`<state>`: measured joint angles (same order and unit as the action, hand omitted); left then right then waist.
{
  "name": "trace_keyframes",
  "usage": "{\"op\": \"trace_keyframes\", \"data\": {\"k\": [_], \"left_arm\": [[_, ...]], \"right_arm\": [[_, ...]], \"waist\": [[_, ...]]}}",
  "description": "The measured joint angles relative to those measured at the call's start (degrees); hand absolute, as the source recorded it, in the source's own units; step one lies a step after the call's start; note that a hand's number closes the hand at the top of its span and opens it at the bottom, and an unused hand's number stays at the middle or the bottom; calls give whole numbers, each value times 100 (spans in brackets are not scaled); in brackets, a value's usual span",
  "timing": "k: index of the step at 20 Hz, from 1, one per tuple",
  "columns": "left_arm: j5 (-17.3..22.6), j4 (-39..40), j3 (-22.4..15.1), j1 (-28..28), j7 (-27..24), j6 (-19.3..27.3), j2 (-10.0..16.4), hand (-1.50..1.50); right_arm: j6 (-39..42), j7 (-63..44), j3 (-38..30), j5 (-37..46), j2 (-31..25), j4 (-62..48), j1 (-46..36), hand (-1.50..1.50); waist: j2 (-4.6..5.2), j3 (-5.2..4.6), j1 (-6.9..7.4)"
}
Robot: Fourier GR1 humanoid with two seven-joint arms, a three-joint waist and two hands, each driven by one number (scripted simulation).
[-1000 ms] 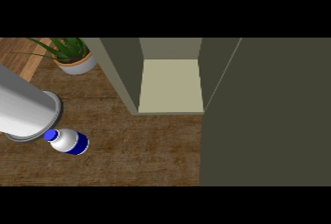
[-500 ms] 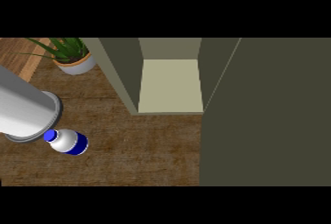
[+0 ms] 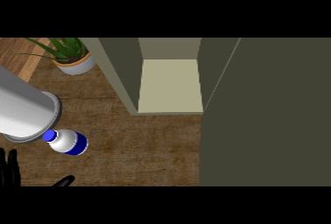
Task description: Pick up the bottled water, place it into the cabinet and close the cabinet
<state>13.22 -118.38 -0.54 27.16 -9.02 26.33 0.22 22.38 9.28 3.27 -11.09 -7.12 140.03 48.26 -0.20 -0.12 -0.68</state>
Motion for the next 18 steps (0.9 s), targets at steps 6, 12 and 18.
{"op": "trace_keyframes", "data": {"k": [6,12,18], "left_arm": [[475,1278,568,-358,-625,-500,78,-150],[636,2502,880,-989,-1063,-775,111,-150],[835,3802,1285,-1568,-1729,-1122,128,-150]], "right_arm": [[197,347,-10,24,-9,-13,351,-150],[412,650,-190,-14,-70,-8,687,-150],[514,905,-149,1,-27,5,983,-150]], "waist": [[4,0,-25],[12,0,-53],[19,-3,-54]]}}
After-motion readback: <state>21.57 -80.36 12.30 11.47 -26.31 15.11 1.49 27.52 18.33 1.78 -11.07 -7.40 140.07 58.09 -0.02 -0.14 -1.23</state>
